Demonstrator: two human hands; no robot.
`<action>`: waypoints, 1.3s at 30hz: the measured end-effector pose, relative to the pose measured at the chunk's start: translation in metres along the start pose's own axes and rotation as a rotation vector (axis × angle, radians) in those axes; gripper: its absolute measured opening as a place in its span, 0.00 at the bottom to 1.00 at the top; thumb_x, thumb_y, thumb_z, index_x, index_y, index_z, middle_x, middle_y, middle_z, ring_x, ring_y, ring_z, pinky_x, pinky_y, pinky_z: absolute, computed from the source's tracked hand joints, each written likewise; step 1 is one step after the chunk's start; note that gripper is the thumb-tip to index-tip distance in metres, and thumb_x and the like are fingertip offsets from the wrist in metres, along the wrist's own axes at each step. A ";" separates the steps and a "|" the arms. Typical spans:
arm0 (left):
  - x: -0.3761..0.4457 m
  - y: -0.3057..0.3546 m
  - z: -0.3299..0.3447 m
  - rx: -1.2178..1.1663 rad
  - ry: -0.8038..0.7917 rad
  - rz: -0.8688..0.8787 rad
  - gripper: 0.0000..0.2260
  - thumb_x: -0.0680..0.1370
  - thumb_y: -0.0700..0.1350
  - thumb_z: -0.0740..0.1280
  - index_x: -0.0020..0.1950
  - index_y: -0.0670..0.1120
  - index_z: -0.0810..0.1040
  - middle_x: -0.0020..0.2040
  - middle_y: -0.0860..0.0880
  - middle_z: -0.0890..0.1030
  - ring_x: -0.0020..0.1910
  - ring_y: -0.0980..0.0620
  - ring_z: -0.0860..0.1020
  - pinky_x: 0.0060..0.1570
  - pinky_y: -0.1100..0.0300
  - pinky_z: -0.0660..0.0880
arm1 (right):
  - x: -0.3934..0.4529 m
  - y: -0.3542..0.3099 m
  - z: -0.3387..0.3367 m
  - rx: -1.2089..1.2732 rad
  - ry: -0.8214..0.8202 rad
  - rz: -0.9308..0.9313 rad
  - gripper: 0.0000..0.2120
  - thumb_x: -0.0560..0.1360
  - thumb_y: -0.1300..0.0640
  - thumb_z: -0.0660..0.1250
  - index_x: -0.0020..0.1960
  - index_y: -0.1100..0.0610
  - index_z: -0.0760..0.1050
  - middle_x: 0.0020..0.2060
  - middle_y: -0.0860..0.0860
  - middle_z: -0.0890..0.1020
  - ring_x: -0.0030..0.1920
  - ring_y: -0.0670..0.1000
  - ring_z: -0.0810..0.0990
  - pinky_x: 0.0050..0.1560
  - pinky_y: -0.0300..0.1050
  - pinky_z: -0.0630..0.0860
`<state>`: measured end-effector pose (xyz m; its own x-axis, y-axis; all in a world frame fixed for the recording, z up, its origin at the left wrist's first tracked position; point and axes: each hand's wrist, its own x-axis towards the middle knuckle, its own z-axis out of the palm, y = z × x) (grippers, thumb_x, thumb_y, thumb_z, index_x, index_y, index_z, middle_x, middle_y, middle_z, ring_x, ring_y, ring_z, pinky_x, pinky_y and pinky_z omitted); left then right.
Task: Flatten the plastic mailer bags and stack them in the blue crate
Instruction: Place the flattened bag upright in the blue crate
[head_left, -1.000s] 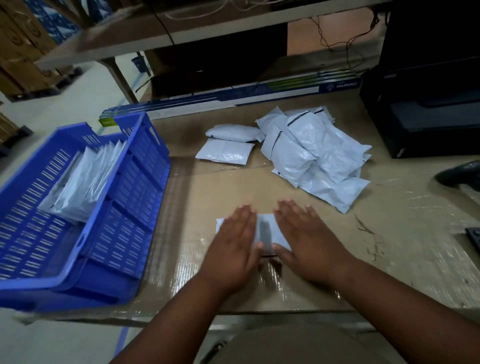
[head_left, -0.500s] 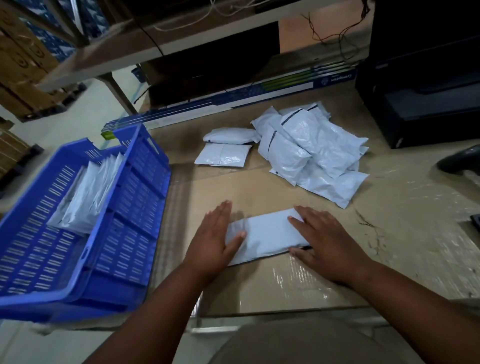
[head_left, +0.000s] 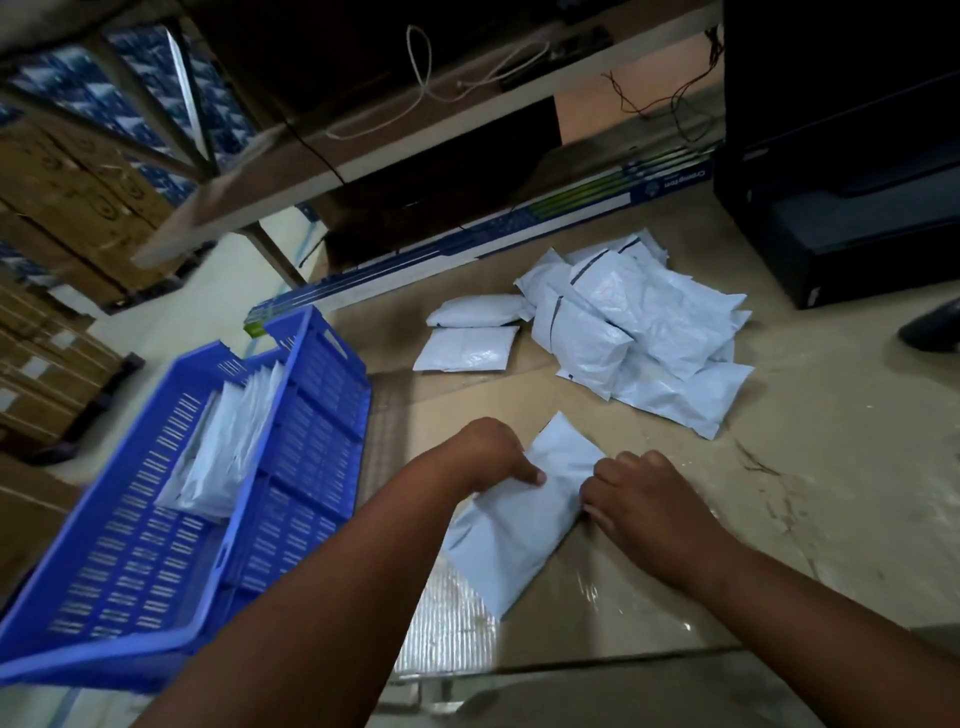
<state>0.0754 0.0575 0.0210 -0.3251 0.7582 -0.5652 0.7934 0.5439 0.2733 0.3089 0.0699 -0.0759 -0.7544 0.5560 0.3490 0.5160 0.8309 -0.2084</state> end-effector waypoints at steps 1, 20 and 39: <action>-0.004 -0.002 -0.009 -0.056 -0.005 -0.022 0.21 0.71 0.54 0.82 0.41 0.41 0.76 0.42 0.41 0.78 0.40 0.43 0.77 0.41 0.55 0.74 | 0.008 -0.005 -0.001 0.013 -0.017 0.010 0.05 0.80 0.48 0.63 0.46 0.45 0.74 0.42 0.44 0.75 0.43 0.53 0.76 0.43 0.52 0.68; -0.113 -0.172 -0.271 -0.352 0.565 -0.198 0.17 0.71 0.46 0.83 0.46 0.35 0.84 0.29 0.44 0.81 0.23 0.50 0.80 0.25 0.58 0.79 | 0.281 -0.198 -0.055 0.329 -0.108 -0.239 0.23 0.81 0.46 0.65 0.75 0.42 0.69 0.71 0.45 0.75 0.67 0.52 0.77 0.63 0.53 0.77; -0.002 -0.264 -0.252 -0.270 0.500 -0.154 0.14 0.72 0.49 0.81 0.42 0.42 0.79 0.33 0.45 0.82 0.29 0.50 0.80 0.26 0.60 0.78 | 0.317 -0.259 0.009 0.278 -0.160 -0.139 0.18 0.84 0.47 0.58 0.73 0.43 0.72 0.70 0.41 0.75 0.67 0.48 0.75 0.66 0.48 0.74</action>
<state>-0.2632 0.0032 0.1457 -0.6815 0.7049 -0.1967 0.5797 0.6840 0.4429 -0.0674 0.0311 0.0804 -0.8752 0.4153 0.2481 0.2902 0.8610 -0.4176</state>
